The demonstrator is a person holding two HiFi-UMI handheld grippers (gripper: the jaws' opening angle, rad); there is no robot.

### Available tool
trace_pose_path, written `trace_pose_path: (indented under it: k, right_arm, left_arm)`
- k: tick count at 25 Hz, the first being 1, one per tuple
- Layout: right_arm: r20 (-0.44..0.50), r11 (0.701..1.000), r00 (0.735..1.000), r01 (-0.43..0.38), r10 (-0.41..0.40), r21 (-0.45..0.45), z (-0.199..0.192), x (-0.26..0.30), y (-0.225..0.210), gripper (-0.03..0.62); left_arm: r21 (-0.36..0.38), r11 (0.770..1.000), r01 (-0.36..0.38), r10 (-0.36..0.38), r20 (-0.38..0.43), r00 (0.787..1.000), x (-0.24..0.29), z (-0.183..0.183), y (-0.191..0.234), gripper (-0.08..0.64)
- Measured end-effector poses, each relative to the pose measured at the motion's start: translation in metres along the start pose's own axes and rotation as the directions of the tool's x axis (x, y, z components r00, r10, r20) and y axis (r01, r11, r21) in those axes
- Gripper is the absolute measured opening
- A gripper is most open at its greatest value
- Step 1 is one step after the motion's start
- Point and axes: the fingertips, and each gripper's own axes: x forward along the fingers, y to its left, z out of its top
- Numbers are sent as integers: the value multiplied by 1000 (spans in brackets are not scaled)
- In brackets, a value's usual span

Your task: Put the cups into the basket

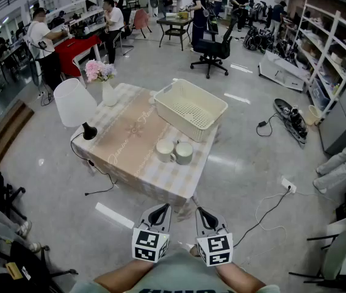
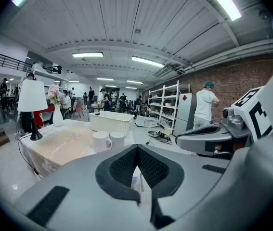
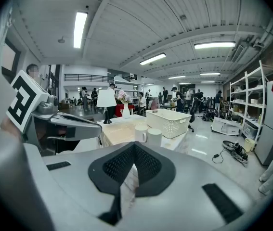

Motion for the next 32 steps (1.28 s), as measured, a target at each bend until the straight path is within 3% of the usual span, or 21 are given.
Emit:
trace_pose_path:
  k: [11,19,32]
  right_arm:
    - [0,1000,1000,-1,1,-4,2,4,-1,11]
    - [16,999,999,-49,49,-12,11,2,-6,12]
    - [23,996,996,-88,89,-26,2,-23,-60,12]
  left_arm:
    - [5,1000,-2,2,6,1000,2,3,3,2]
    - [2,999,-33,33,21,999,7,9,-5,2]
    - [14,999,-52,52,36,998,38,18,-66,2]
